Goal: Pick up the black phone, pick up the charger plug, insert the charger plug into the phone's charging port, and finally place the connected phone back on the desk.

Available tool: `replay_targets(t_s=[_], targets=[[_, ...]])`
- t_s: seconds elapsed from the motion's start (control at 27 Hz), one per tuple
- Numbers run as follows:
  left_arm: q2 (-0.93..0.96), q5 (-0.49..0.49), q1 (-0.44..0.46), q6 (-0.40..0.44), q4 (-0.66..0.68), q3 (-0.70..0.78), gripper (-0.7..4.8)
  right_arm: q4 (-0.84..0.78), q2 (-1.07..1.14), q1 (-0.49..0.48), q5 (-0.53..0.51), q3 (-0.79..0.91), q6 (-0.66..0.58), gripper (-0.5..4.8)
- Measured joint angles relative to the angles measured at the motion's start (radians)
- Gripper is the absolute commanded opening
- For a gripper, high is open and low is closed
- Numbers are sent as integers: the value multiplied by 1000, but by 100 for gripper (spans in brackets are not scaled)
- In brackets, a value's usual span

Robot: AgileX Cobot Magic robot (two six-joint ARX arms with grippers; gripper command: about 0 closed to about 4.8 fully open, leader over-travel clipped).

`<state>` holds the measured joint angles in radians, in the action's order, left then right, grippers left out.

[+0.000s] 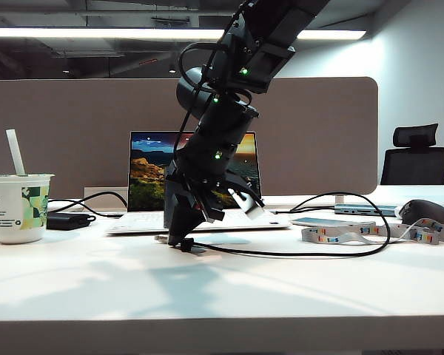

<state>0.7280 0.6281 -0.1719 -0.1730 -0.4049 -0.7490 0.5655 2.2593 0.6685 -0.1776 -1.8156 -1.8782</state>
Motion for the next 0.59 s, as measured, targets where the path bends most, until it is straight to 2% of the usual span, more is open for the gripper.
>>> replay_targets(t_s=[0.07,0.15,0.48,0.59], targets=[[0,0,0,0,-1,0,-6,0,0,0,8,0,0,205],[0,0,0,0,-1,0,-6,0,0,-1,11,0,-1,177],[0,0,0,0,-1,0,-6,35,2,-4,19,-2,-3,-3],[0,0,0,0,-1,0,-6,47,1,-4,17,-5,1,-9]])
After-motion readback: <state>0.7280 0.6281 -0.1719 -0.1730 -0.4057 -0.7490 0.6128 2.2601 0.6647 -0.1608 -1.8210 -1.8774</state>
